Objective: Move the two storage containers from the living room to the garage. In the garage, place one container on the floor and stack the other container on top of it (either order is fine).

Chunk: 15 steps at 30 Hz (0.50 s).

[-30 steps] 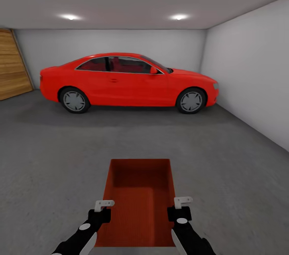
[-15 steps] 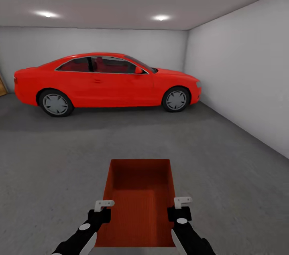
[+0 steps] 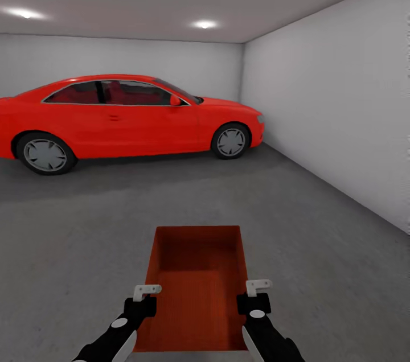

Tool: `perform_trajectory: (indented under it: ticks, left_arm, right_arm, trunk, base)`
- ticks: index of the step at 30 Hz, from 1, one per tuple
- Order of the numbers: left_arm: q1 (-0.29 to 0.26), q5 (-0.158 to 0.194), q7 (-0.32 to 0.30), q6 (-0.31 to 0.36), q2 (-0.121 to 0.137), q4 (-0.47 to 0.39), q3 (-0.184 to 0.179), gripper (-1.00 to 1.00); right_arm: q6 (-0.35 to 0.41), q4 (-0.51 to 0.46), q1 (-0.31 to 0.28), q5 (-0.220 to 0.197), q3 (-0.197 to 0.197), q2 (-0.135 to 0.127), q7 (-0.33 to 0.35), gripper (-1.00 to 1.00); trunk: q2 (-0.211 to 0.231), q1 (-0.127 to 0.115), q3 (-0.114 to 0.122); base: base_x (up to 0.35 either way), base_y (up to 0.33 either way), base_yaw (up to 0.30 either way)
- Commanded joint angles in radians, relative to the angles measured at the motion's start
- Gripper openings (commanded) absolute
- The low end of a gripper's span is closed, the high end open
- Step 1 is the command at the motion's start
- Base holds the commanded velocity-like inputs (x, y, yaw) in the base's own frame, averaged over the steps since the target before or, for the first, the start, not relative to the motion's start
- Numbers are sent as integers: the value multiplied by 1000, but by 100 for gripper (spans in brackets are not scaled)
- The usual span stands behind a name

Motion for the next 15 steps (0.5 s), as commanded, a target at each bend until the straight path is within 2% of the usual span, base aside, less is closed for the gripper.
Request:
perform_trajectory:
  ticks: [1,7,15]
  left_arm:
    - [-2,3,15,-5,2,-1,-4,-100]
    - [-1,3,15,-7,2,-1,-3,-100]
    - [-1,3,15,-7,1,-1,-3,-100]
  right_arm:
    - [10,2,0,32,14,-18,-14,-100]
    - [10,2,0,32,14,-18,-14,-100]
    - [10,2,0,32,14,-18,-14,-100]
  trunk:
    - [-1,1,-1]
    - [-1,1,-1]
    - [-1,1,-1]
  base:
    - [330,0,-219]
    - [300,0,-219]
    - [62,0,-218]
